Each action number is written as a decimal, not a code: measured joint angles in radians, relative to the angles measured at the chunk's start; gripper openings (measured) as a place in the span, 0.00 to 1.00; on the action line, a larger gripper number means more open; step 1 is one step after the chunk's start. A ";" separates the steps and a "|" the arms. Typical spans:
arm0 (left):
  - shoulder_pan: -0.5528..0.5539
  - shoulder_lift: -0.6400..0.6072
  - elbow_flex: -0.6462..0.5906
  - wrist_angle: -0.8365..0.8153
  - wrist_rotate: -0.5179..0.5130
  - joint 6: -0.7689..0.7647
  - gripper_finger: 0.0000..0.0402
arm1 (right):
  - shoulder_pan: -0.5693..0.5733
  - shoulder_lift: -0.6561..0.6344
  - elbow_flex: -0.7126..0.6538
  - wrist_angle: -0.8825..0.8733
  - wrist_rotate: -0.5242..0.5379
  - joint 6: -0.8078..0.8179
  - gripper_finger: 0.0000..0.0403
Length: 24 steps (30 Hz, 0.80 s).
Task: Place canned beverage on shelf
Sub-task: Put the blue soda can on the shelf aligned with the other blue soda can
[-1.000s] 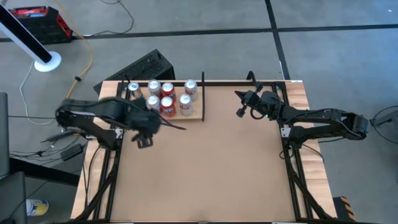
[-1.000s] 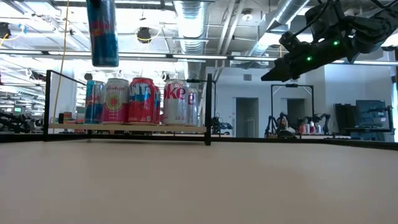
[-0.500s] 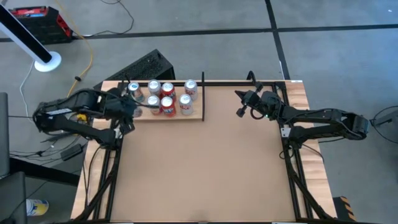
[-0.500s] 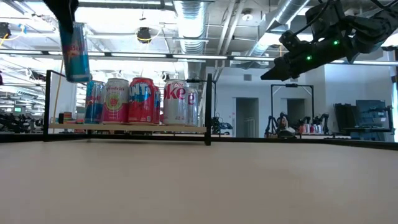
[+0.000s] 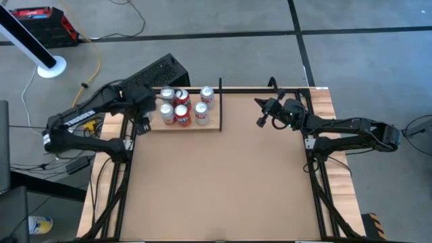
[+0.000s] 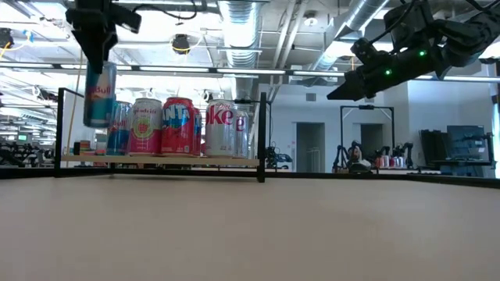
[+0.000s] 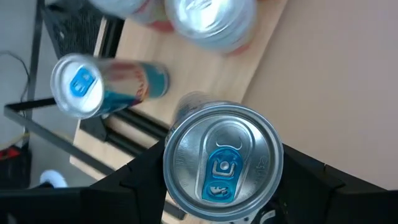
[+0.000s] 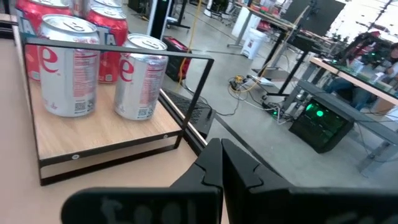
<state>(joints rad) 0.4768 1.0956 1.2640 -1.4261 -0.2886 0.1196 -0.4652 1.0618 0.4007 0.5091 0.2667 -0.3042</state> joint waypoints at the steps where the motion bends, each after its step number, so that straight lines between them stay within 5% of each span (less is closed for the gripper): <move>1: 0.031 0.003 0.000 -0.001 0.011 0.024 0.55 | 0.000 0.000 0.000 0.000 -0.004 0.000 0.05; 12: 0.243 0.004 0.000 0.056 0.143 0.195 0.55 | 0.000 0.000 0.000 0.000 -0.007 0.000 0.05; 24: 0.342 0.003 -0.059 0.121 0.229 0.285 0.55 | 0.000 0.000 0.000 -0.001 -0.007 0.000 0.05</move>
<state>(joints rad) 0.8184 1.0988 1.2048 -1.3054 -0.0600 0.4047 -0.4652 1.0618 0.4007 0.5083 0.2592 -0.3042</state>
